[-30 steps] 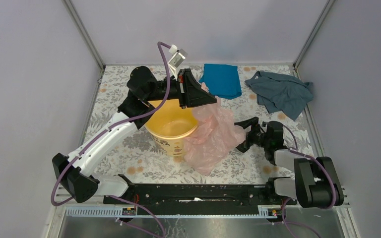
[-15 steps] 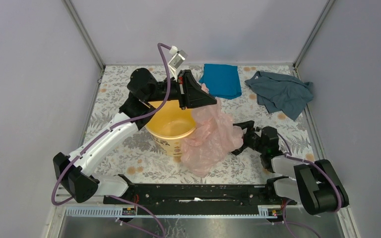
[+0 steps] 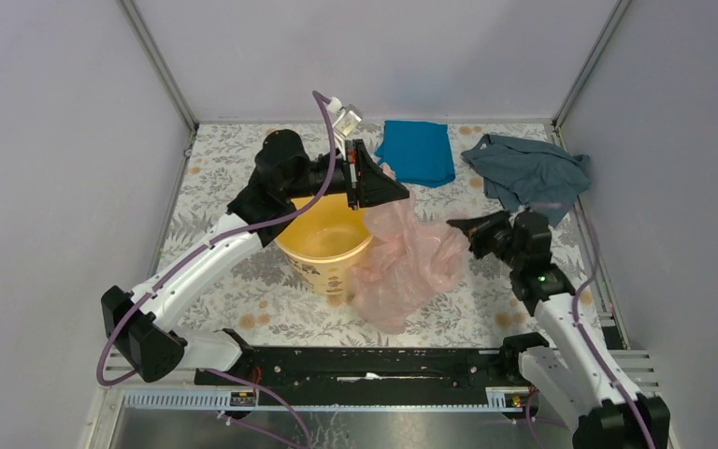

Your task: Put the trash bags into the trash bin

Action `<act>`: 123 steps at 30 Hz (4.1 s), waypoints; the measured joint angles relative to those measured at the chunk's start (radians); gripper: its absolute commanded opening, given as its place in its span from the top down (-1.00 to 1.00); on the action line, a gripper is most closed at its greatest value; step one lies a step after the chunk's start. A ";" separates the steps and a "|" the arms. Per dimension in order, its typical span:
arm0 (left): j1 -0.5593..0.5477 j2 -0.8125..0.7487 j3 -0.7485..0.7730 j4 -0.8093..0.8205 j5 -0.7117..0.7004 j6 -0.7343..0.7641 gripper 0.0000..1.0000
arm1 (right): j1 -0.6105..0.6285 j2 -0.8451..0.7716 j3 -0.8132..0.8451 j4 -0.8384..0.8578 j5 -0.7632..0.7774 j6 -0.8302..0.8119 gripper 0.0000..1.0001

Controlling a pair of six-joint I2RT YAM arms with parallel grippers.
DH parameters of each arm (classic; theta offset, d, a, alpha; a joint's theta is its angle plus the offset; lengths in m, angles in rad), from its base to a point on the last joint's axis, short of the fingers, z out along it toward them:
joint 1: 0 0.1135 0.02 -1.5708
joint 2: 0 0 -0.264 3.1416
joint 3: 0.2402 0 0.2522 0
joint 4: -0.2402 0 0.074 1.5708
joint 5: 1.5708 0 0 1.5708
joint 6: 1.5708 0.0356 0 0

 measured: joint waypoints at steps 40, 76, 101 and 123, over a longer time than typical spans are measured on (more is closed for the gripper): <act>0.050 0.511 0.401 -0.343 -0.681 0.240 1.00 | -0.035 0.178 0.457 -0.323 0.422 -1.127 1.00; 0.182 0.509 0.859 -0.460 -0.417 0.239 1.00 | -0.041 0.542 1.599 -0.423 0.385 -1.152 1.00; 0.330 0.143 0.475 -0.515 -0.497 0.266 1.00 | 0.080 0.570 1.291 -0.286 0.244 -1.073 1.00; 0.330 -0.316 0.550 -0.524 -0.578 0.208 1.00 | 0.270 0.464 1.236 0.035 -0.126 -0.472 1.00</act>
